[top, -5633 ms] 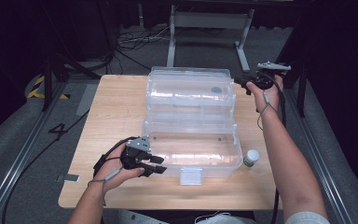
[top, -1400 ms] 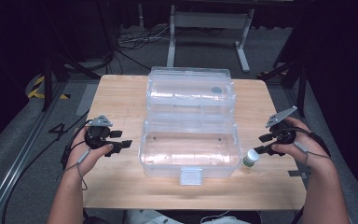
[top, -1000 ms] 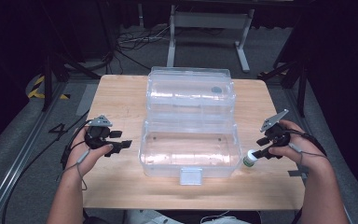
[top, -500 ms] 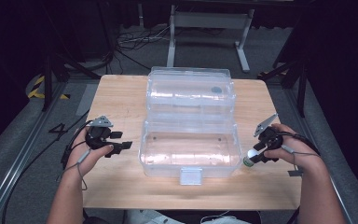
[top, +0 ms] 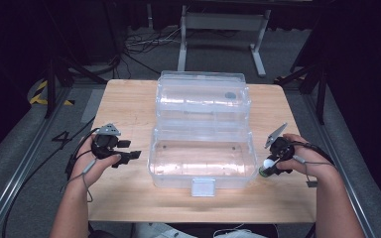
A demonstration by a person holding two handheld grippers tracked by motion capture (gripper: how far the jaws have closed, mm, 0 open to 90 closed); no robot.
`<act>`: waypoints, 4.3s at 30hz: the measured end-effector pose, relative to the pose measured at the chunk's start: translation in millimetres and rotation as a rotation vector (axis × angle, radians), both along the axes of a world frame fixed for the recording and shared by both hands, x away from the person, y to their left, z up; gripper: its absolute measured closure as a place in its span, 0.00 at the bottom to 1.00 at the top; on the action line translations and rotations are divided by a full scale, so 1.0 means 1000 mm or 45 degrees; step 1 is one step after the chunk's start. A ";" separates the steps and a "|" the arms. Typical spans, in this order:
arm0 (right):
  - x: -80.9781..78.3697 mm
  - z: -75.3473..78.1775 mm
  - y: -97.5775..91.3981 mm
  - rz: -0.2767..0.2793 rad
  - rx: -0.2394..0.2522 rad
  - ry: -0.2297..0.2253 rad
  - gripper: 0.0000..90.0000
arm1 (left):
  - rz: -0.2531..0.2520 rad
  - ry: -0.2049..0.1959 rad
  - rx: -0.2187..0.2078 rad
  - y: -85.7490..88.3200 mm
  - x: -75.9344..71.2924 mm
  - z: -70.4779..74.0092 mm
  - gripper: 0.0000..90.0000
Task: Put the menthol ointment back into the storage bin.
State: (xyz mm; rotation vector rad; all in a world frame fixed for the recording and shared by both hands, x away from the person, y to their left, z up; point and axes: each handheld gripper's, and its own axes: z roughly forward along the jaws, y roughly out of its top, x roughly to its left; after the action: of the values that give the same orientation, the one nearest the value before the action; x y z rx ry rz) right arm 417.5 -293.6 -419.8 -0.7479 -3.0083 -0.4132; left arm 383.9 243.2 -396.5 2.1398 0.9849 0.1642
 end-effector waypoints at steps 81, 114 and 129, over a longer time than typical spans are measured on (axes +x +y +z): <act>-0.007 0.095 0.012 0.159 -0.007 -0.179 0.56 | 0.049 0.005 -0.006 0.014 -0.004 -0.002 0.42; -0.019 0.124 0.067 0.310 0.059 -0.181 0.56 | 0.046 0.019 -0.010 0.013 -0.003 -0.004 0.42; -0.022 0.114 0.082 0.396 0.067 -0.154 0.56 | 0.042 0.020 -0.009 0.013 -0.003 -0.005 0.42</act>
State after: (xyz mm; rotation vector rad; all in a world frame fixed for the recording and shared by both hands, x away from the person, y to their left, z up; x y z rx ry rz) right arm 395.9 -211.5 -305.5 -0.2507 -3.1337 -0.5381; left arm 380.7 256.2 -401.1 2.1222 1.0289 0.1603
